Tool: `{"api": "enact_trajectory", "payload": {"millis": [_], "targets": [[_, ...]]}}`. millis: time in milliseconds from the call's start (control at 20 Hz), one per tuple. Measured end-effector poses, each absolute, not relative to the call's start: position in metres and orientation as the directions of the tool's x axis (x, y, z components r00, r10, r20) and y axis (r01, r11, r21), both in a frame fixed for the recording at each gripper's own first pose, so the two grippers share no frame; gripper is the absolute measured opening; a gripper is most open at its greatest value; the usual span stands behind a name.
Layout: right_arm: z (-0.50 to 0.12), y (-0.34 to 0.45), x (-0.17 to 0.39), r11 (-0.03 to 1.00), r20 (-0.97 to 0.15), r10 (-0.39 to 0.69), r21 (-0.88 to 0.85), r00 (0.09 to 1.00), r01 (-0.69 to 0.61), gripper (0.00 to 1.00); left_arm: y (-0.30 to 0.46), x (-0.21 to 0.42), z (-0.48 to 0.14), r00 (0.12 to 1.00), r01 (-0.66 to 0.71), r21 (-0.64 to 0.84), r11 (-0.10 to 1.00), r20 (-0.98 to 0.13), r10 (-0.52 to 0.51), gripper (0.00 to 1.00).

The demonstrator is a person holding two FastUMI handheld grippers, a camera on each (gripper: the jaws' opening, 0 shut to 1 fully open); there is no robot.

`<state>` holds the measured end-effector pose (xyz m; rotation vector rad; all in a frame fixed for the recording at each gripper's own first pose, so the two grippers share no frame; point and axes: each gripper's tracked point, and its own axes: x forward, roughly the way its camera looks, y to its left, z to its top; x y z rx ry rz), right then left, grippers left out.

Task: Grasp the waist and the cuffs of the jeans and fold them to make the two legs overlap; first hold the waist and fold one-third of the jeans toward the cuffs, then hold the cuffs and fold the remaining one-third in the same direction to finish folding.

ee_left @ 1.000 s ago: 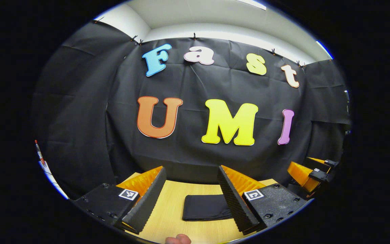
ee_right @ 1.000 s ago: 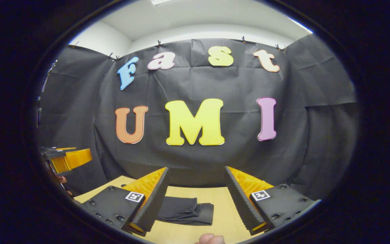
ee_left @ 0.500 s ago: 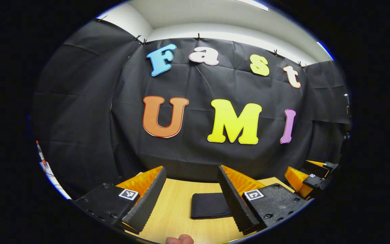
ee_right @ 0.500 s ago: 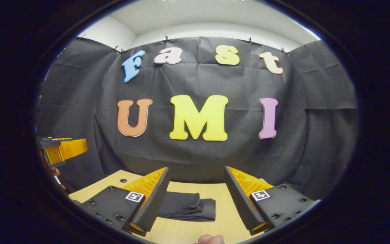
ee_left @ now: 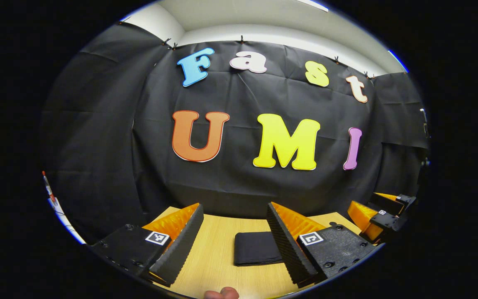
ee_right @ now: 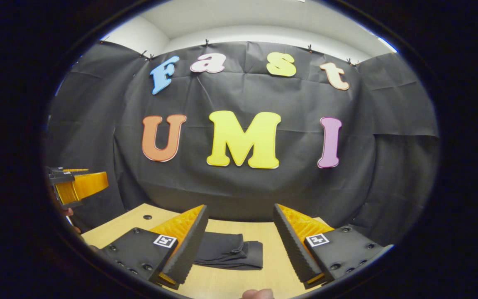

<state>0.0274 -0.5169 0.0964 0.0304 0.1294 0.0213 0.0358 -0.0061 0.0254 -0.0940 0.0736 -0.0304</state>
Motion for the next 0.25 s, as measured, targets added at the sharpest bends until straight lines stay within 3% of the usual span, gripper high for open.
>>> {"api": "enact_trajectory", "payload": {"millis": [250], "targets": [[0.0986,-0.5142,0.0279,0.999,-0.127,0.024,0.039,0.992,-0.02,0.94,-0.0159,0.0347,0.0183,0.995,0.045,-0.094,0.995,-0.087,-0.053,0.98]]}}
